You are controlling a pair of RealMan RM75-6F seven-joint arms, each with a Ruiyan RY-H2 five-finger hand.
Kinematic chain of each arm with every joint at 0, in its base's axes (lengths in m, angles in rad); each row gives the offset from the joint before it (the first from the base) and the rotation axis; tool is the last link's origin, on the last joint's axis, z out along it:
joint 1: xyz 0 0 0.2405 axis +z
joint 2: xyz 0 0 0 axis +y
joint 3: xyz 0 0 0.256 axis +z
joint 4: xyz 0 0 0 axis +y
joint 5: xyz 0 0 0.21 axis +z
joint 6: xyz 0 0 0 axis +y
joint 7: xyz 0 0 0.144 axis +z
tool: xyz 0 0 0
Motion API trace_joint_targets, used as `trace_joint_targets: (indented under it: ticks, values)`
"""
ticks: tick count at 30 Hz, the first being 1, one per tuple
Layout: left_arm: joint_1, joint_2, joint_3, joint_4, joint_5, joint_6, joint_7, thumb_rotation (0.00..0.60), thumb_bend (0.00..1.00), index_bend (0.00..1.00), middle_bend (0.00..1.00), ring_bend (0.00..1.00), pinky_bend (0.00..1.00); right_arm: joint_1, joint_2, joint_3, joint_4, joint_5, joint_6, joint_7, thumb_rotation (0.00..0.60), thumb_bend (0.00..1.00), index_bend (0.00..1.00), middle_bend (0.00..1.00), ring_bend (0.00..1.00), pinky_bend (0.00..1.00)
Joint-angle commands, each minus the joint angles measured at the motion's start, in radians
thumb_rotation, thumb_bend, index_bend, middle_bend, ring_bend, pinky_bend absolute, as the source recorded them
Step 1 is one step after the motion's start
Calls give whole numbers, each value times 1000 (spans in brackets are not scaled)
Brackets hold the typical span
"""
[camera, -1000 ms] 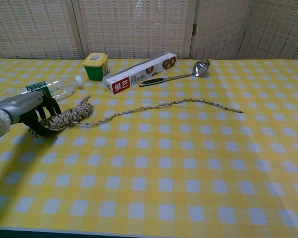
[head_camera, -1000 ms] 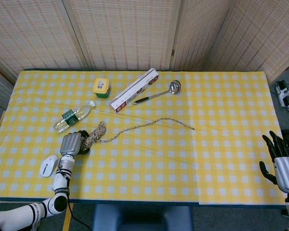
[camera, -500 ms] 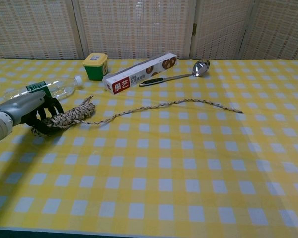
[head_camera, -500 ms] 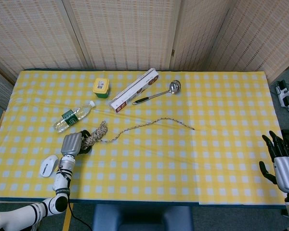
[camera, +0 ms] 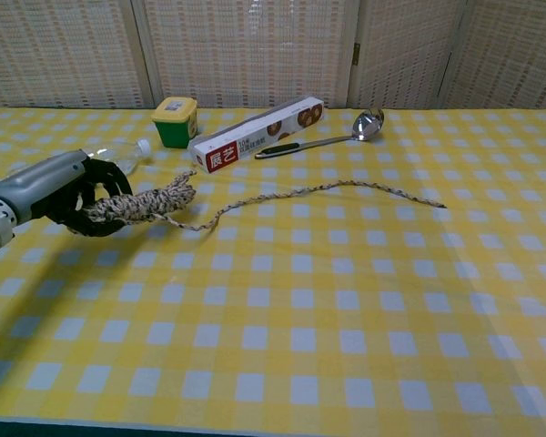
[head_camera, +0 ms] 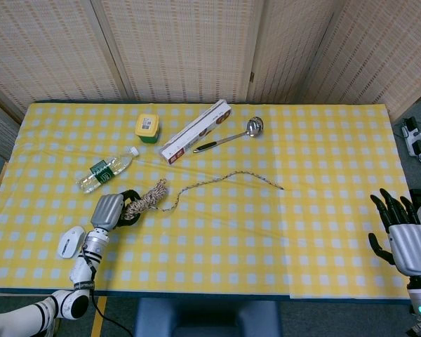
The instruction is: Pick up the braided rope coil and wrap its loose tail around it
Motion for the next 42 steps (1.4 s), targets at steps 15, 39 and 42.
trace_joint_targets:
  ticks: [15, 39, 42]
  values:
    - [18, 219, 139, -290, 380, 173, -225, 600, 630, 722, 731, 697, 795, 160, -16, 37, -39, 41, -223, -13, 600, 463, 52, 46, 104, 17]
    - [38, 252, 139, -352, 308, 153, -214, 600, 630, 722, 731, 697, 795, 452, -187, 99, 55, 94, -513, -100, 600, 463, 262, 107, 132, 30]
    - [46, 251, 134, -353, 287, 150, -197, 600, 630, 722, 731, 697, 795, 503, -245, 113, 108, 115, -557, -118, 600, 463, 313, 128, 145, 46]
